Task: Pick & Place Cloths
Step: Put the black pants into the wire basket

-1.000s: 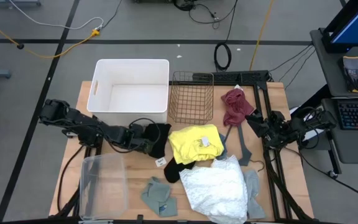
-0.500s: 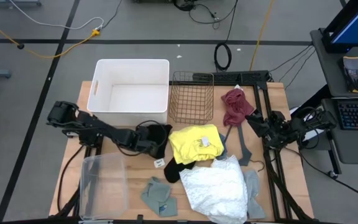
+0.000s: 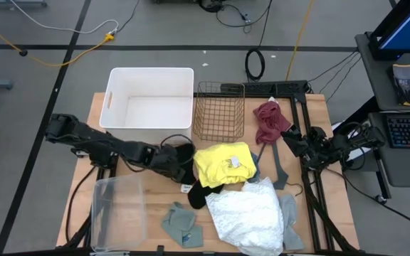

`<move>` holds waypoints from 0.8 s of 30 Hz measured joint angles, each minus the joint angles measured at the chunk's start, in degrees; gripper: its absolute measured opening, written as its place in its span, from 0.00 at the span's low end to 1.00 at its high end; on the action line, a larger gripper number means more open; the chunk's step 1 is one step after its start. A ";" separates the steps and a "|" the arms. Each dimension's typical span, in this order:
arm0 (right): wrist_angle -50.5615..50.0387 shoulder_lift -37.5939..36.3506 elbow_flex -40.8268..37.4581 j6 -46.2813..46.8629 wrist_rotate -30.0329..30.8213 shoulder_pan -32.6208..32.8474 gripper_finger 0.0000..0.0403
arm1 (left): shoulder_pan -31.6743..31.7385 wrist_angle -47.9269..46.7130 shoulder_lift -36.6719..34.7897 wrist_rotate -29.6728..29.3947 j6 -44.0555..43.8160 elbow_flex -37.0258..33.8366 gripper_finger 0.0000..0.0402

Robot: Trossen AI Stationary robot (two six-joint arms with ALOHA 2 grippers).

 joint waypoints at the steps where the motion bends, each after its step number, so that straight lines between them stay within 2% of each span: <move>1: 0.01 0.00 0.02 0.00 0.00 -0.02 0.35 | -0.03 0.26 -1.27 0.29 1.19 1.09 0.02; 6: 0.48 0.00 0.02 0.91 -0.22 -0.01 0.35 | -0.10 0.04 -7.44 0.03 6.11 6.69 0.01; 11: 0.48 -0.01 0.02 1.48 -1.59 -0.02 0.35 | -0.74 0.21 -11.46 -2.60 10.40 13.90 0.01; 18: -0.07 1.39 2.83 -3.40 -4.21 0.01 0.35 | -1.43 0.92 -11.37 -7.02 19.35 24.84 0.00; 24: -3.20 8.33 10.36 -13.19 -6.51 0.01 0.35 | -1.28 7.72 -9.87 -7.39 26.74 29.97 0.00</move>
